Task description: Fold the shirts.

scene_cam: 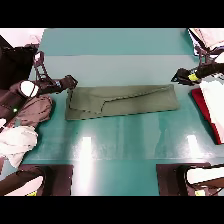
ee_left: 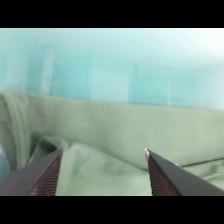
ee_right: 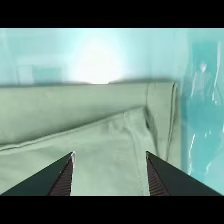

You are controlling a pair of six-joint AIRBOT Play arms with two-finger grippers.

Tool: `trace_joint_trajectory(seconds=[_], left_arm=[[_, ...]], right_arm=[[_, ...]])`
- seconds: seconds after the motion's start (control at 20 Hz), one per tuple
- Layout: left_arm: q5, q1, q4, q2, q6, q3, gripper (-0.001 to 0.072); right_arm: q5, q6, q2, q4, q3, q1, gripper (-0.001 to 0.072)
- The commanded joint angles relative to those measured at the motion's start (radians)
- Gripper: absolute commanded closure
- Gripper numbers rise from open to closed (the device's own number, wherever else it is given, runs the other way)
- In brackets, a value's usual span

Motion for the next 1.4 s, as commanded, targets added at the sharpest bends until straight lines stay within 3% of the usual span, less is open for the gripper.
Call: trace_joint_trajectory(seconds=[0.0,0.1,0.15,0.45,0.9,1.0,1.05,1.1,1.15,1.35], left_arm=[[-0.161,0.001,-0.002,-0.006,-0.012,0.078,0.0172],[-0.241,0.001,-0.006,-0.006,0.014,0.092,0.0634],[-0.27,0.001,-0.007,-0.006,0.041,0.092,0.0673],[-0.359,0.001,-0.008,-0.007,0.065,0.089,0.0672],[-0.36,0.001,-0.008,-0.008,0.065,0.089,0.0673],[-0.362,-0.01,-0.006,-0.008,0.066,0.088,0.0681],[-0.361,-0.026,-0.007,-0.008,0.065,0.087,0.0681],[-0.36,-0.045,-0.008,-0.013,0.065,0.087,0.0681],[-0.359,-0.071,-0.01,-0.024,0.065,0.087,0.0682],[-0.356,-0.169,-0.092,-0.14,0.085,0.155,0.0682]], right_arm=[[0.151,-0.076,-0.035,0.0,0.064,-0.059,0.0198],[0.183,-0.116,-0.034,0.0,0.027,-0.121,0.0198],[0.183,-0.122,-0.035,0.002,0.0,-0.153,0.0198],[0.183,-0.248,-0.138,0.271,-0.091,-0.291,0.0201],[0.201,-0.317,-0.251,0.329,-0.088,-0.203,0.0214],[0.193,-0.332,-0.251,0.355,-0.088,-0.185,0.0264],[0.193,-0.335,-0.251,0.357,-0.088,-0.179,0.0384],[0.196,-0.343,-0.251,0.359,-0.088,-0.179,0.0574],[0.207,-0.349,-0.249,0.365,-0.088,-0.179,0.0669],[0.262,-0.386,-0.183,0.425,-0.088,-0.179,0.0695]])
